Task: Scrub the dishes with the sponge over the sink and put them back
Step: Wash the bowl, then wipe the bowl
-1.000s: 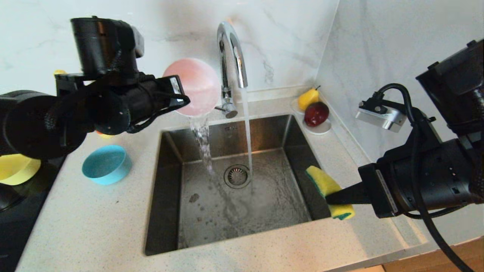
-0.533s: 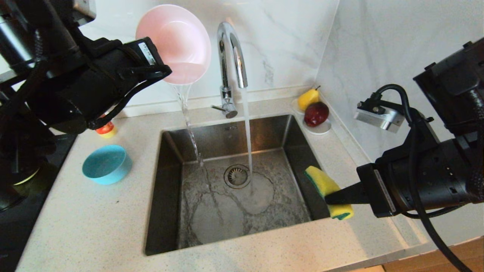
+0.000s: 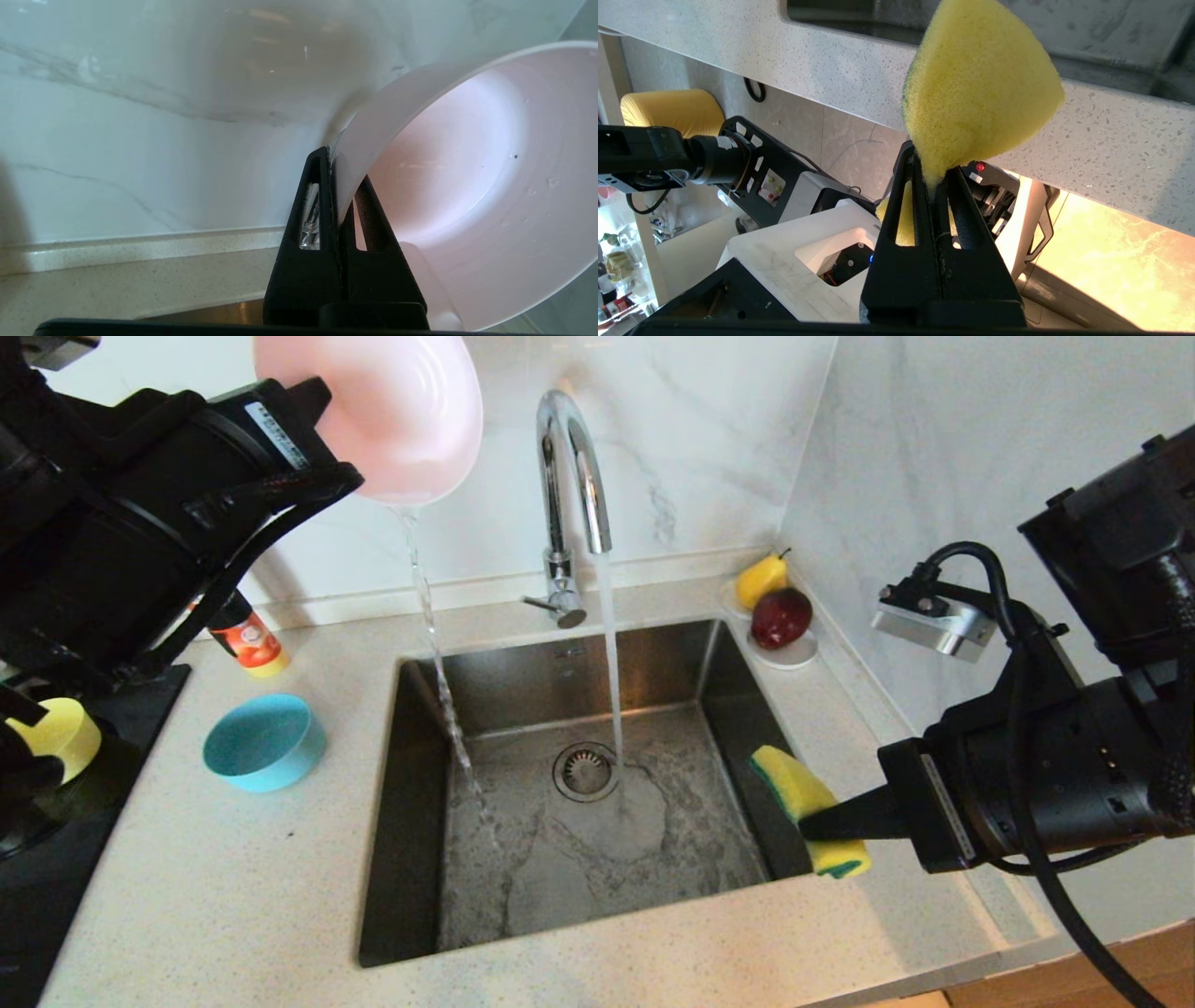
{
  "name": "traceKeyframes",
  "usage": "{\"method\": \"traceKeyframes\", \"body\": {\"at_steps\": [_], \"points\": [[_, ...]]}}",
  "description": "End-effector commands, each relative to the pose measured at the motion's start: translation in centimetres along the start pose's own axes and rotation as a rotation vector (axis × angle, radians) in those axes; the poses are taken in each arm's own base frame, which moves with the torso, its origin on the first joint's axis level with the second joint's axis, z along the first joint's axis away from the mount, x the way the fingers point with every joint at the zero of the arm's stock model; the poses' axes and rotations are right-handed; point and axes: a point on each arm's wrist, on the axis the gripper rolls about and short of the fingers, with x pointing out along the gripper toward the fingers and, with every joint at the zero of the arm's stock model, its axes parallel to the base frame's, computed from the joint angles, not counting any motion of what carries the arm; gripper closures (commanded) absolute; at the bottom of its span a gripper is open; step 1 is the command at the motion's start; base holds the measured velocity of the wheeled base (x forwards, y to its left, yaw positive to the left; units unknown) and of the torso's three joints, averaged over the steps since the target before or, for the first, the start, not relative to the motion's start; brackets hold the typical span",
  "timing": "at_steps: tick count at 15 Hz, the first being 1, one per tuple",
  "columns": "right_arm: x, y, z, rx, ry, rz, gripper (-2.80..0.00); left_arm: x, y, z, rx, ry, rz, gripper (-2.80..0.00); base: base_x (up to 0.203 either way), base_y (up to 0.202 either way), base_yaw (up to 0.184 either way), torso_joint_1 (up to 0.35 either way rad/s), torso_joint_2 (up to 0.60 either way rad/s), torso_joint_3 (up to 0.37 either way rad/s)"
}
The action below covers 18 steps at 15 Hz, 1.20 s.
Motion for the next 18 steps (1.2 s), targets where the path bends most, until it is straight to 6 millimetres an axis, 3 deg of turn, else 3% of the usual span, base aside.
{"method": "traceKeyframes", "body": {"at_steps": [1,4,8,13,16,18], "points": [[0.0,0.0,-0.1,0.002,0.006,0.000,0.00,-1.0,0.1,1.2,-0.005,-0.029,-0.019,0.00,0.000,0.000,0.000,0.000,0.00,0.000],[-0.1,0.1,0.0,0.000,0.001,0.004,0.00,-1.2,0.2,0.4,0.003,0.027,-0.033,0.00,0.000,0.000,0.000,0.000,0.00,0.000],[-1.6,1.0,-0.4,-0.032,-0.028,0.044,0.00,-2.1,0.6,-2.4,0.042,0.374,-0.009,0.00,0.000,0.000,0.000,0.000,0.00,0.000],[-2.7,2.7,-0.5,-0.082,-0.048,0.114,0.00,-6.1,1.0,-5.6,0.066,0.704,-0.073,0.00,0.000,0.000,0.000,0.000,0.00,0.000],[-2.7,3.6,-1.2,-0.113,-0.012,0.156,0.00,-7.3,-0.2,-7.5,0.077,0.783,-0.142,0.00,0.000,0.000,0.000,0.000,0.00,0.000],[-2.2,4.2,-1.7,-0.134,0.019,0.173,0.00,-7.0,-1.0,-9.1,0.104,0.822,-0.131,0.00,0.000,0.000,0.000,0.000,0.00,0.000]]}}
